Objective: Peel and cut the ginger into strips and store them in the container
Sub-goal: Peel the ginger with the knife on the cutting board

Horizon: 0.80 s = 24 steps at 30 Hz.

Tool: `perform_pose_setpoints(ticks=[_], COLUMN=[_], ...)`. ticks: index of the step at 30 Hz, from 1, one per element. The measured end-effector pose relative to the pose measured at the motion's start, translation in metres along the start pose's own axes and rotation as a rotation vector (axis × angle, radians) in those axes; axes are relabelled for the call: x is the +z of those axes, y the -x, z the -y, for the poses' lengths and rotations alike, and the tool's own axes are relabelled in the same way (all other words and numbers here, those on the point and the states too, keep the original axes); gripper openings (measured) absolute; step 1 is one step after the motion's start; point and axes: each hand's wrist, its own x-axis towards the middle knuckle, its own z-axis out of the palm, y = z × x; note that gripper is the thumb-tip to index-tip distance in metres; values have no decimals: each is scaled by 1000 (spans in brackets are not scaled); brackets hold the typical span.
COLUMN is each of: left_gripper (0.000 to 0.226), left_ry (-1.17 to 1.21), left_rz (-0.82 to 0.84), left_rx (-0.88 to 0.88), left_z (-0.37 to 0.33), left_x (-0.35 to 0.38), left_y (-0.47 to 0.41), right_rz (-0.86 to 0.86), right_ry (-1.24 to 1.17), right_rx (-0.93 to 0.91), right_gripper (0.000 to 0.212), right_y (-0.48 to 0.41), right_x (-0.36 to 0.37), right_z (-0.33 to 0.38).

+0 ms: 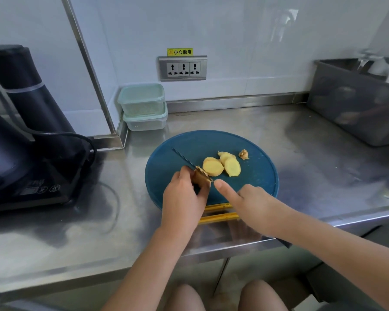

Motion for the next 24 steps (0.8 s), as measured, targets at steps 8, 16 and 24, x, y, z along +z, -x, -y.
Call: perform_pose_setpoints(ticks=[8, 16, 24], left_gripper=[24, 23, 23], left_ry=[94, 103, 121], left_rz=[124, 112, 133], left_rx=[26, 21, -5], left_z=[11, 10, 9], left_x=[-12, -13, -14], left_y=[-12, -11, -11], right_rz=[-8, -34, -43], right_ry=[-67, -67, -9], right_rx=[16, 51, 44], right_gripper=[67, 75, 44], right_y=[0, -1, 4], right_x=[3, 9, 6], right_z=[3, 8, 18])
